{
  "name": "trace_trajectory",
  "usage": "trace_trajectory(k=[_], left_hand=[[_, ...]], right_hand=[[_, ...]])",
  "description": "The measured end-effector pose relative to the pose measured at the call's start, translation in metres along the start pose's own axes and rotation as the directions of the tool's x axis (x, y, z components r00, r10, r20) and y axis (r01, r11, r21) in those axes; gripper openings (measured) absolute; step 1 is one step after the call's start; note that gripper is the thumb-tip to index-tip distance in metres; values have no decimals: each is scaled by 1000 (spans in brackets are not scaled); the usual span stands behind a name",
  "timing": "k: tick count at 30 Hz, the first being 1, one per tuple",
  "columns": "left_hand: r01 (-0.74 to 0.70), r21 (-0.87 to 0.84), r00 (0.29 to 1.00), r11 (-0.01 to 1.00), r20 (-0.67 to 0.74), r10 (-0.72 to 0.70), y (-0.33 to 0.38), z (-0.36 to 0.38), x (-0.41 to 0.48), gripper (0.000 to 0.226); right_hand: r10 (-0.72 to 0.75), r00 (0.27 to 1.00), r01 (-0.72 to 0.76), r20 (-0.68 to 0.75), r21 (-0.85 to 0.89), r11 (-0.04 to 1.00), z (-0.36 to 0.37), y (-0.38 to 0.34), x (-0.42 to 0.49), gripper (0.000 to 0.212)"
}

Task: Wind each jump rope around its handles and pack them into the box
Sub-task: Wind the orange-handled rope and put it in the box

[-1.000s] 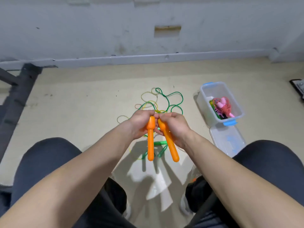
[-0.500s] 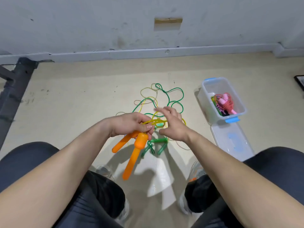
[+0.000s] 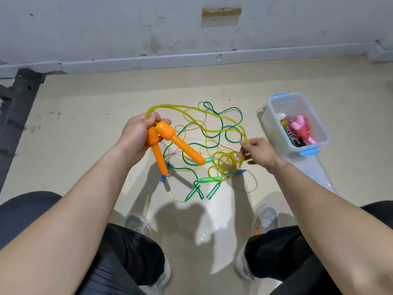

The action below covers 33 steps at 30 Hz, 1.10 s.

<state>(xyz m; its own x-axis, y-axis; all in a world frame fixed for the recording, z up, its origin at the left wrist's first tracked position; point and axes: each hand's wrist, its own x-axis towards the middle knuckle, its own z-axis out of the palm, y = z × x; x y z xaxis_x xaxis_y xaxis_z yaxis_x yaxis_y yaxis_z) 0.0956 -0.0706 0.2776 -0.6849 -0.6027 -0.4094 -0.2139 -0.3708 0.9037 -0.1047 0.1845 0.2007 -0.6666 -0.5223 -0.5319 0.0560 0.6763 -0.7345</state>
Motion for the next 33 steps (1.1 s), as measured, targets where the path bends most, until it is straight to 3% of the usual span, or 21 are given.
trace_trajectory(k=[5,8,12,16,21,24,26,30,33], left_hand=[[115,182,992,977,-77,-102,-8,14,4,33],[10,419,1000,908,18,-19,-10,30,-3,35],[-181,517,976,836,200,88,-9,62,-19,55],[-223,450,953,865,286,97,1,93,-31,82],[-208,344,973,916,171,157,9,101,-34,35],[-175,298,984,938,84,157,18,95,-32,31],[-164,262,986,951,44,158,24,89,-30,24],[-139,153,988,978,87,127,37,78,-28,19],[-116,40,987,993,118,110,45,74,-24,11]], right_hand=[[-124,990,138,-65,307,942,-22,-82,-13,36],[-150,987,162,-63,461,872,-31,-120,-29,35],[-152,988,115,9,613,782,-29,-150,-48,34],[-150,988,90,32,673,734,-21,-170,-62,33],[-143,990,113,-9,668,736,-20,-187,-68,36],[-165,986,115,30,595,796,-20,-183,-67,46],[-177,984,140,17,540,830,-17,-171,-63,37],[-73,988,134,-135,530,838,-8,-115,-48,24],[-16,998,42,-56,501,864,9,-58,-40,34]])
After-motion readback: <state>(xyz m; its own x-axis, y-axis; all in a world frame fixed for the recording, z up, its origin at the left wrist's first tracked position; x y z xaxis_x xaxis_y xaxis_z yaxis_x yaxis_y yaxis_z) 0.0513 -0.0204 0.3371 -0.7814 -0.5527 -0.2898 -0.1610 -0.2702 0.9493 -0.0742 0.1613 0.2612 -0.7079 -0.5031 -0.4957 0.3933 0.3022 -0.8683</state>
